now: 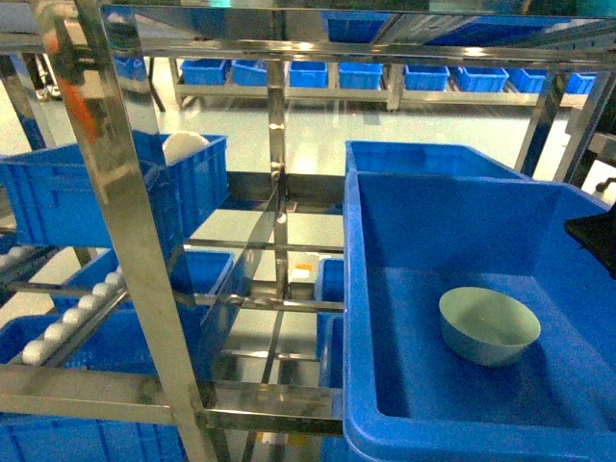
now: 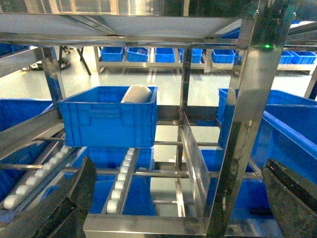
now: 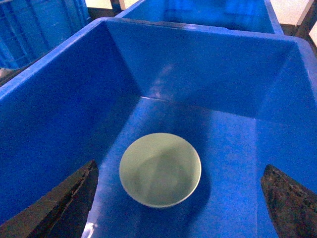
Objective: Place green bowl on second shelf with right arm
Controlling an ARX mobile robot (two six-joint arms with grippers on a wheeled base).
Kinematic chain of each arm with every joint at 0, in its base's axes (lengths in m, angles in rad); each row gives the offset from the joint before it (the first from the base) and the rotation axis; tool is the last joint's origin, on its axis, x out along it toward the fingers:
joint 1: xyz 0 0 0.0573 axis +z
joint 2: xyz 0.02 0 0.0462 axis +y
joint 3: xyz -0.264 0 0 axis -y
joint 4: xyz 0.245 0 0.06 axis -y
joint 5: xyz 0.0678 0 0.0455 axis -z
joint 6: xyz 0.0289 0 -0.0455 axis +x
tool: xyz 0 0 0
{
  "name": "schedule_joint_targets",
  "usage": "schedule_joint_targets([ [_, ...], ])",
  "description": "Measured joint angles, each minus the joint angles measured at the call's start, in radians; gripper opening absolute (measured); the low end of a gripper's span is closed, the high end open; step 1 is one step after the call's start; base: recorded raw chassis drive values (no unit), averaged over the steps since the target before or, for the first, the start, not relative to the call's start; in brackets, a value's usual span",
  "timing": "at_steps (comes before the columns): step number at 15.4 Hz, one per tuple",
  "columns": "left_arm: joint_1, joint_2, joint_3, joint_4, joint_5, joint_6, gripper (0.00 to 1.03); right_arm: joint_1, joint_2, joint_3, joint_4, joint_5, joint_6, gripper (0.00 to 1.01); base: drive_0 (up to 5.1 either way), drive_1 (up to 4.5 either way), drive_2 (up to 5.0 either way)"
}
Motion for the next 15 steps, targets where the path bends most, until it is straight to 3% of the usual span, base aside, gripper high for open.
schedule_joint_targets([
  [3,0.000,0.000,0.000,0.000,0.000,0.000,0.98,-0.008,-0.208,-0.190,-0.027,-0.004,-0.006,0.98,0.0,0.00,0.0],
  [5,0.000,0.000,0.000,0.000,0.000,0.000,0.98,-0.013,-0.438,-0.299,-0.113,0.005,0.023,0.98,0.0,0.00,0.0],
  [8,0.000,0.000,0.000,0.000,0.000,0.000,0.98,0.033,-0.878,-0.375,-0.377,0.057,0.099,0.98,0.0,0.00,0.0],
  [11,0.000,0.000,0.000,0.000,0.000,0.000,0.98,0.100,-1.305,-0.429,-0.719,0.079,0.107,0.98,0.0,0.00,0.0],
  [12,0.000,0.000,0.000,0.000,0.000,0.000,0.98,0.090,-1.426,-0.451,-0.853,0.074,0.102,0.98,0.0,0.00,0.0],
  [13,0.000,0.000,0.000,0.000,0.000,0.000,0.98,0.042,-1.513,-0.461,-0.932,0.044,0.096,0.98,0.0,0.00,0.0],
  [14,0.000,0.000,0.000,0.000,0.000,0.000,0.98,-0.026,-1.526,-0.450,-0.930,0.014,0.095,0.98,0.0,0.00,0.0],
  [15,0.000,0.000,0.000,0.000,-0.001,0.000,0.98,-0.033,-1.521,-0.449,-0.931,0.017,0.095,0.98,0.0,0.00,0.0],
])
